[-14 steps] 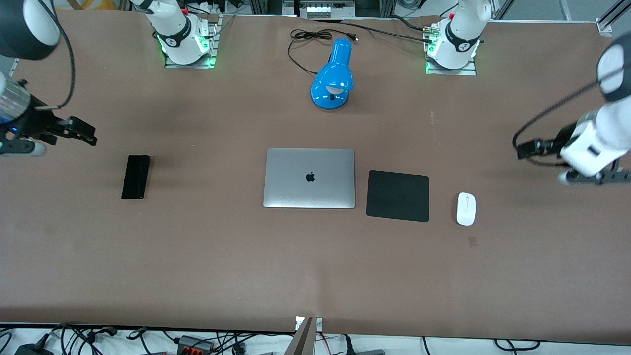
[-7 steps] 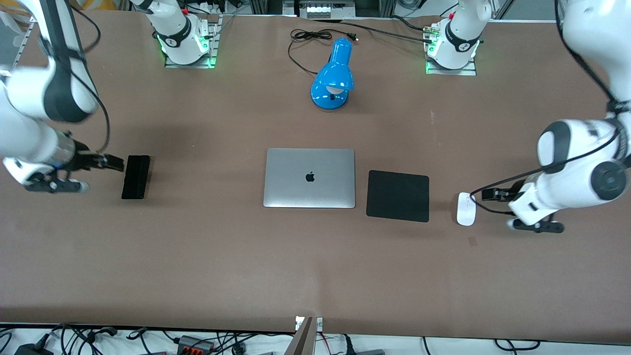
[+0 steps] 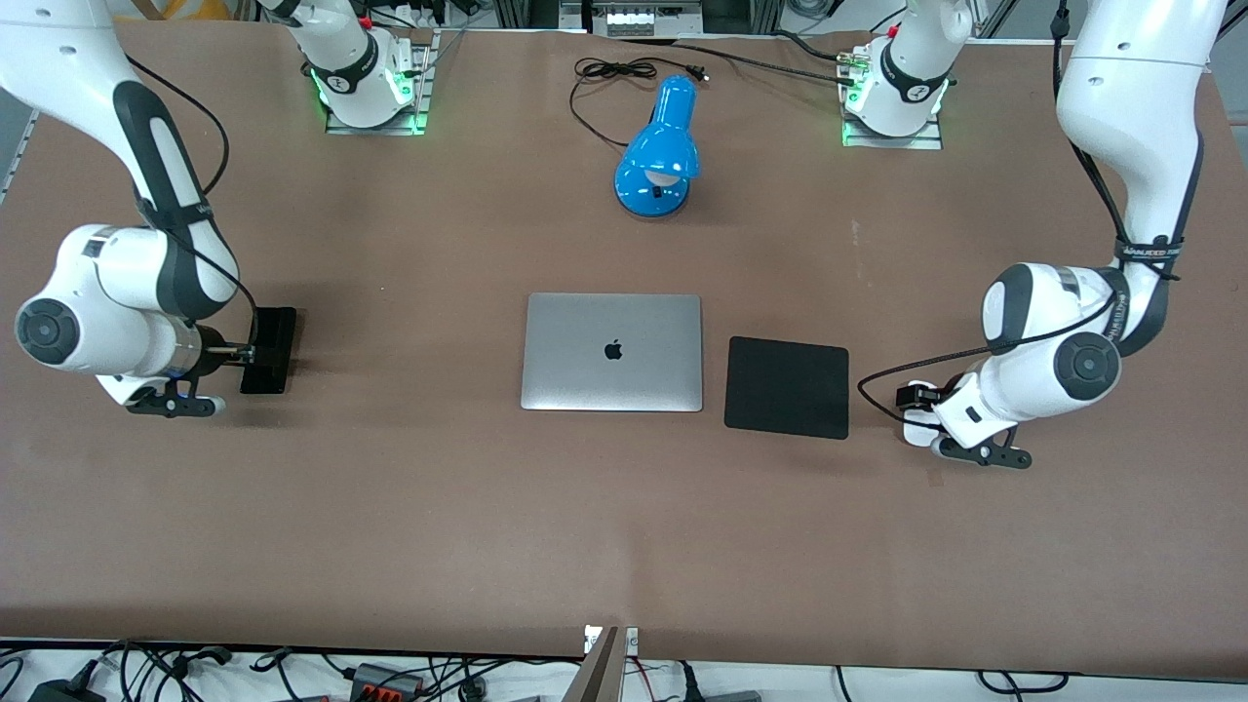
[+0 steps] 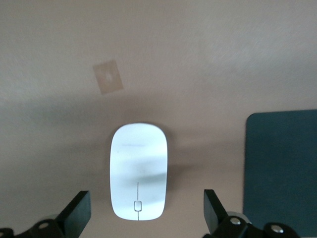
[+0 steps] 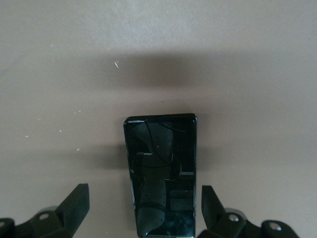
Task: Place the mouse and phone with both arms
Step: 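Close the right gripper on the phone while the left gripper grasps the mouse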
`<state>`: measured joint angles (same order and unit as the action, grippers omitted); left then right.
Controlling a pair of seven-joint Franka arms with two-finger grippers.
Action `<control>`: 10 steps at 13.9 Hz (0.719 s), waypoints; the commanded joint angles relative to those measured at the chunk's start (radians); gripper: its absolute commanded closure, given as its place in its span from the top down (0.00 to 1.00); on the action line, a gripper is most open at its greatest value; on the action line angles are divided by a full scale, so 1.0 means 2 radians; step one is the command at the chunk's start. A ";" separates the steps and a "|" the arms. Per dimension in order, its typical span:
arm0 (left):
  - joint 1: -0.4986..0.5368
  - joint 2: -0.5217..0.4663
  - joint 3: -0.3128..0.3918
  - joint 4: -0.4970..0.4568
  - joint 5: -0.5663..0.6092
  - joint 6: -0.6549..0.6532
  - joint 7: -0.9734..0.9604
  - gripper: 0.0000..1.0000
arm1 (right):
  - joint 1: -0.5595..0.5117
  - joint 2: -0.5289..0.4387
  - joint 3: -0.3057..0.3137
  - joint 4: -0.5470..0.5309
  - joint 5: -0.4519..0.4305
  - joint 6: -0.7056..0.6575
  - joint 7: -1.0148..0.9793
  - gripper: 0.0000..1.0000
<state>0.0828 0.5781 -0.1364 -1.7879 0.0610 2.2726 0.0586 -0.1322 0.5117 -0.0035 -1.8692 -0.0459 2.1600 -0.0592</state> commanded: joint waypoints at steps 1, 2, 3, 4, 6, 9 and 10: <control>0.004 -0.014 0.000 -0.022 0.011 0.016 0.011 1.00 | -0.012 0.010 0.006 0.005 -0.006 -0.002 -0.007 1.00; 0.004 -0.013 0.001 -0.029 0.011 0.020 0.012 1.00 | -0.014 0.015 0.006 0.005 -0.006 -0.002 -0.008 1.00; 0.004 -0.012 0.000 -0.038 0.012 0.032 0.012 1.00 | -0.014 0.017 0.006 0.003 -0.006 -0.002 -0.009 1.00; 0.004 -0.014 0.001 -0.055 0.012 0.057 0.012 1.00 | -0.015 0.017 0.006 0.003 -0.006 -0.004 -0.010 1.00; 0.006 -0.016 0.001 -0.082 0.012 0.104 0.012 1.00 | -0.021 0.027 0.006 0.003 -0.006 -0.002 -0.017 1.00; 0.007 -0.015 0.001 -0.082 0.012 0.106 0.012 1.00 | -0.021 0.036 0.006 0.004 -0.006 0.006 -0.021 1.00; 0.007 -0.014 0.001 -0.082 0.012 0.106 0.012 1.00 | -0.021 0.039 0.006 0.004 -0.005 0.013 -0.021 1.00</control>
<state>0.0890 0.5766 -0.1319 -1.9268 0.0654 2.4737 0.0664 -0.1595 0.5757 -0.0036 -1.8696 -0.0459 2.1660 -0.0848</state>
